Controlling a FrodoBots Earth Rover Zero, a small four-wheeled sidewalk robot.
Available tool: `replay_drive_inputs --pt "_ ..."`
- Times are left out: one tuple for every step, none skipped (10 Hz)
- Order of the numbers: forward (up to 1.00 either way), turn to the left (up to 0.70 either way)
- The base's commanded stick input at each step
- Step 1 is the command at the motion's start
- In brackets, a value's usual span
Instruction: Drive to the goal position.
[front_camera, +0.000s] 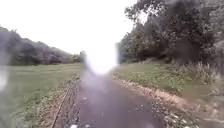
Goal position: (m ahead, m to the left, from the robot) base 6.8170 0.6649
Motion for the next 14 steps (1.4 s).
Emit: replay_drive_inputs --pt "0.7 0.0" --pt "0.7 0.0" --pt "0.7 0.0" --pt "0.7 0.0" --pt "0.7 0.35" --pt "0.7 0.35" --pt "0.7 0.16" --pt "0.7 0.0" --pt "0.7 0.0" --pt "0.7 0.0" --pt "0.7 0.0" --pt "0.7 0.0" --pt "0.7 0.16" --pt "0.7 0.35"
